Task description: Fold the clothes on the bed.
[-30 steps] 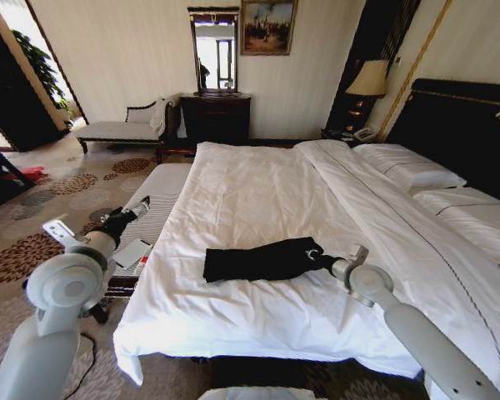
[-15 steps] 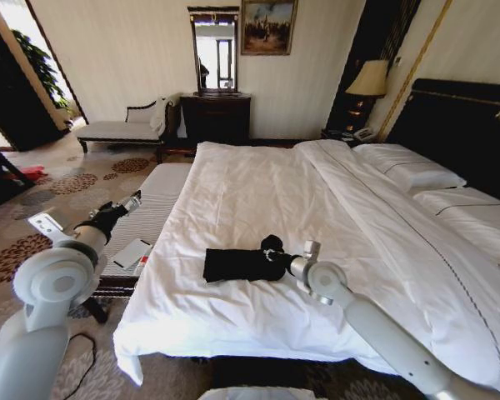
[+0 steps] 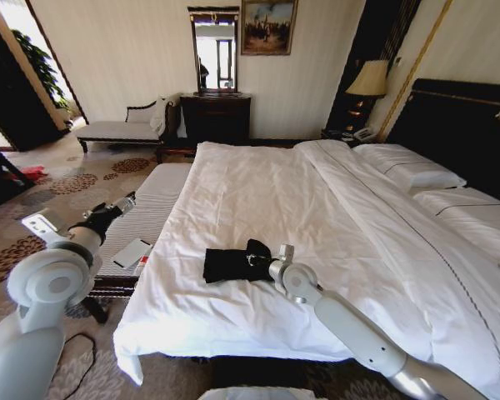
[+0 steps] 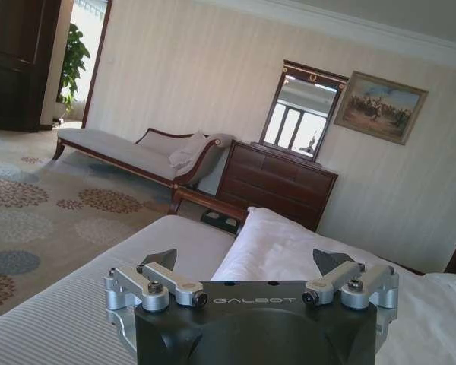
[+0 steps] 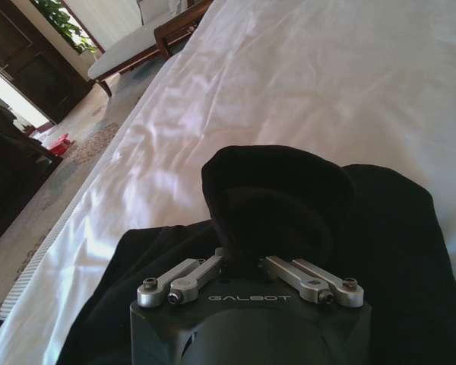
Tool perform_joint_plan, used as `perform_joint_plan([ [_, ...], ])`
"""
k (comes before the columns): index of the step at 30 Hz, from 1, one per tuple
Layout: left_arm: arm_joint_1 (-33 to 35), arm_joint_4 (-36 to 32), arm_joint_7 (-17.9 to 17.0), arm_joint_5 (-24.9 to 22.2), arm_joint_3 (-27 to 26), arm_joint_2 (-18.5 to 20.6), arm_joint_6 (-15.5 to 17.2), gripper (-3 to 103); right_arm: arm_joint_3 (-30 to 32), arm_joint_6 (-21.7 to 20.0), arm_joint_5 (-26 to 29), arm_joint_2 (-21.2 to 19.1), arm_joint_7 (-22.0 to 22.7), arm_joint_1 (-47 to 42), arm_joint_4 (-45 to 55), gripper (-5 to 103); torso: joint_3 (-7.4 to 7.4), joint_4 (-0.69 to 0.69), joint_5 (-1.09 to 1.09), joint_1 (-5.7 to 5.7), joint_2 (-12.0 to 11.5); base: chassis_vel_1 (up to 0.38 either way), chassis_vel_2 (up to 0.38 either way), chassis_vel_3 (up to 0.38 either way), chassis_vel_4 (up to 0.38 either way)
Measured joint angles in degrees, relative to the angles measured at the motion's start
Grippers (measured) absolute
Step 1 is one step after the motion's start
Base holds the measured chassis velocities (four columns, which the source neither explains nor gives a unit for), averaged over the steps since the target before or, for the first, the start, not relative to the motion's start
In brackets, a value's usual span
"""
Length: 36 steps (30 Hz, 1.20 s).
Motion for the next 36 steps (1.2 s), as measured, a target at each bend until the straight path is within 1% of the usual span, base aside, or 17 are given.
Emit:
perform_joint_plan([
  [8, -0.1, 0.1, 0.0, 0.1, 0.2, -0.4, 0.0, 100, -1.2, 0.6, -0.6, 1.0, -1.0, 0.0, 0.5, 5, 0.00, 0.01, 0.01, 0.00, 0.0, 0.000, 0.000, 0.000, 0.000],
  [11, 0.1, 0.2, 0.0, 0.1, 0.0, -0.2, -0.1, 100, -1.2, 0.9, -0.6, 0.2, -1.3, -0.4, 1.9, 5, 0.00, 0.02, 0.01, 0.00, 0.0, 0.000, 0.000, 0.000, 0.000],
  [15, 0.1, 0.4, 0.0, 0.4, 0.0, -0.4, -0.3, 100, -1.1, 1.3, -0.5, -0.3, -1.7, -1.6, 2.9, 5, 0.00, -0.01, 0.01, 0.00, 0.0, 0.000, 0.000, 0.000, 0.000],
  [20, 0.0, 0.4, 0.1, 0.7, 0.5, -0.7, -0.3, 100, -2.0, 1.4, -1.5, 0.9, -1.8, -2.5, 2.4, 5, 0.00, 0.00, 0.01, 0.00, 0.0, 0.000, 0.000, 0.000, 0.000],
  [27, 0.2, 0.5, 0.1, 0.8, 0.4, -0.5, -0.3, 100, -3.0, 2.4, -3.7, 2.7, -2.5, -1.2, -0.4, 5, 0.00, 0.01, 0.01, 0.00, 0.0, 0.000, 0.000, 0.000, 0.000],
  [28, 0.2, 0.5, 0.1, 0.8, 0.4, -0.5, -0.3, 100, -3.1, 2.5, -3.7, 2.9, -2.5, -1.0, -0.4, 9, 0.00, 0.02, 0.01, 0.00, 0.0, 0.000, 0.000, 0.000, 0.000],
  [29, 0.2, 0.7, 0.2, 1.1, 0.3, -0.6, -0.3, 100, -4.1, 3.2, -3.7, 2.7, -2.9, -0.6, 1.0, 26, 0.00, 0.00, 0.01, 0.00, 0.0, 0.000, 0.000, 0.000, 0.000],
  [31, 0.2, 0.8, 0.2, 1.5, 0.4, -0.6, -0.3, 100, -4.5, 3.4, -3.6, 2.6, -3.2, -0.4, 1.5, 26, -0.01, 0.01, 0.00, 0.00, 0.0, 0.000, 0.000, 0.000, 0.000],
  [32, 0.2, 0.9, 0.2, 1.7, 0.4, -0.7, -0.3, 100, -4.9, 3.6, -3.6, 2.5, -3.5, -0.1, 2.0, 31, 0.00, 0.00, 0.00, 0.00, 0.0, 0.000, 0.000, 0.000, 0.000],
  [33, 0.3, 1.0, 0.2, 1.9, 0.4, -0.8, -0.3, 100, -5.3, 3.8, -3.6, 2.5, -3.9, 0.3, 2.4, 31, -0.01, 0.00, 0.01, 0.00, 0.0, 0.000, 0.000, 0.000, 0.000],
  [34, 0.4, 1.0, 0.2, 2.0, 0.4, -0.9, -0.4, 100, -5.7, 4.2, -3.5, 2.6, -4.3, 0.7, 2.7, 42, 0.00, 0.00, 0.00, 0.00, 0.0, 0.000, 0.000, 0.000, 0.000],
  [36, 0.5, 1.0, 0.3, 2.1, 0.4, -1.1, -0.4, 100, -6.5, 4.7, -3.5, 3.0, -5.1, 1.6, 2.8, 42, 0.00, 0.00, 0.01, 0.00, 0.0, 0.000, 0.000, 0.000, 0.000],
])
